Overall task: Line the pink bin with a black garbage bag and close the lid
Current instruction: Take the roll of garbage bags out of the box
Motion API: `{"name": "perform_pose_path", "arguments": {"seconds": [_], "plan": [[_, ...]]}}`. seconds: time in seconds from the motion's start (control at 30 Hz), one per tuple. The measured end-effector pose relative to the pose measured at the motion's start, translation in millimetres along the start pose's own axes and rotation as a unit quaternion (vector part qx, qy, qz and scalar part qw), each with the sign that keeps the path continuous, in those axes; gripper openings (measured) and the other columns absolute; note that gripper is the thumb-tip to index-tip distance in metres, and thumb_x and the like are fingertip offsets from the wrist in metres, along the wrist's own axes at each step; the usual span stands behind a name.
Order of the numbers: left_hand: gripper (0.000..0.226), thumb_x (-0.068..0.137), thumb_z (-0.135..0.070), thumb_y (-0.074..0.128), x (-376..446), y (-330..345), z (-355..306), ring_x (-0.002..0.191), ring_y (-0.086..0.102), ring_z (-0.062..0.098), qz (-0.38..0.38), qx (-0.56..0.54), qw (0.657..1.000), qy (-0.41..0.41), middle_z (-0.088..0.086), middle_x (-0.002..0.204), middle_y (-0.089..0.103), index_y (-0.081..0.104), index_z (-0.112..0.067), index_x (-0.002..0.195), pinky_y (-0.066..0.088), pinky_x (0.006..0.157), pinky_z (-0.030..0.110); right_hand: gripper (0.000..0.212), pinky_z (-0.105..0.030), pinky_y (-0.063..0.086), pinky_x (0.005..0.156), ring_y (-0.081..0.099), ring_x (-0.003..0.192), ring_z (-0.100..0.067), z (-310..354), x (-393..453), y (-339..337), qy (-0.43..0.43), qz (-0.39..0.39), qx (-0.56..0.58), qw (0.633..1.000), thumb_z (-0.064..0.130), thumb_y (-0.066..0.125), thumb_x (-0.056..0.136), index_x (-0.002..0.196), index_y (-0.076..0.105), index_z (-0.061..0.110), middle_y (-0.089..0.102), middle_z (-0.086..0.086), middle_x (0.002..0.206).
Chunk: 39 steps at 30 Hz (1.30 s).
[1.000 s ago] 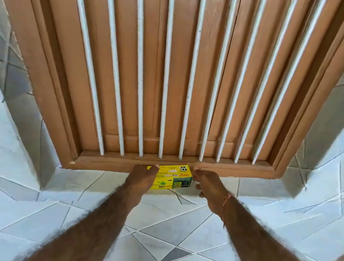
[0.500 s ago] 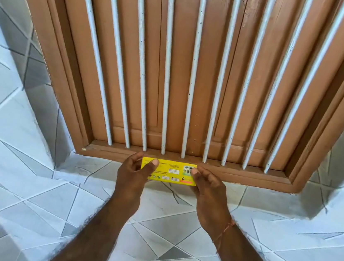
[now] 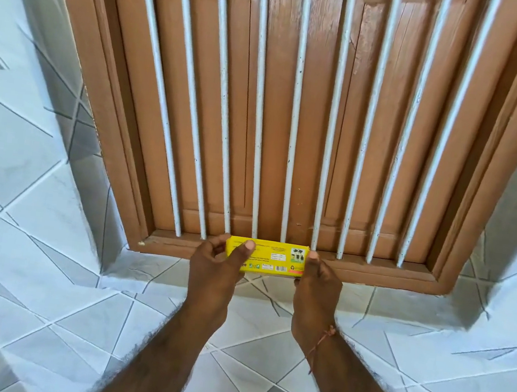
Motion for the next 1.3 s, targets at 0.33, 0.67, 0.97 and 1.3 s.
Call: {"name": "perform_pose_path", "arguments": {"seconds": [0.33, 0.67, 0.97, 1.3], "plan": [[0.042, 0.073, -0.027, 0.08, 11.5, -2.3, -58.5, 0.076, 0.065, 0.016, 0.011, 0.037, 0.996, 0.083, 0.007, 0.098, 0.069, 0.064, -0.01, 0.108, 0.05, 0.057, 0.021, 0.024, -0.029, 0.048, 0.059, 0.058, 0.07, -0.022, -7.5, -13.7, 20.4, 0.226, 0.001, 0.248, 0.942, 0.02, 0.044, 0.1, 0.083, 0.059, 0.012, 0.063, -0.011, 0.079], [0.049, 0.074, -0.028, 0.08, -0.9, 14.8, -112.9, 0.089, 0.06, 0.009, 0.042, 0.13, 0.973, 0.188, 0.0, 0.109, 0.063, 0.059, -0.015, 0.117, 0.048, 0.061, 0.008, 0.016, -0.024, 0.052, 0.038, 0.062, 0.048, -0.021, -23.5, -17.8, 37.2, 0.324, 0.058, 0.261, 0.907, -0.003, 0.047, 0.092, 0.098, 0.061, 0.003, 0.061, -0.019, 0.081], [0.047, 0.074, -0.036, 0.076, -36.1, 63.6, -153.9, 0.096, 0.052, 0.008, 0.138, 0.351, 0.856, 0.354, -0.008, 0.111, 0.058, 0.056, -0.03, 0.116, 0.04, 0.082, 0.022, 0.054, -0.057, 0.046, 0.094, 0.055, 0.115, -0.045, -10.8, -34.8, 59.0, 0.384, 0.189, 0.46, 0.778, 0.05, 0.053, 0.089, 0.112, 0.066, 0.003, 0.066, -0.028, 0.112], [0.023, 0.072, -0.034, 0.077, 47.9, -49.8, -110.6, 0.069, 0.07, 0.016, -0.032, 0.093, 0.985, 0.141, 0.006, 0.078, 0.065, 0.064, -0.016, 0.08, 0.058, 0.066, 0.04, 0.037, -0.032, 0.059, 0.056, 0.06, 0.081, -0.029, -28.3, -8.2, -18.7, 0.342, 0.053, 0.394, 0.851, 0.01, 0.068, 0.076, 0.112, 0.058, 0.007, 0.061, -0.018, 0.093]]}}
Point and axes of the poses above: each hand's wrist, its own x-axis towards the middle knuckle, its own y-axis out of the palm, z = x × y, the point moved 7 cm from there along x, towards the middle knuckle
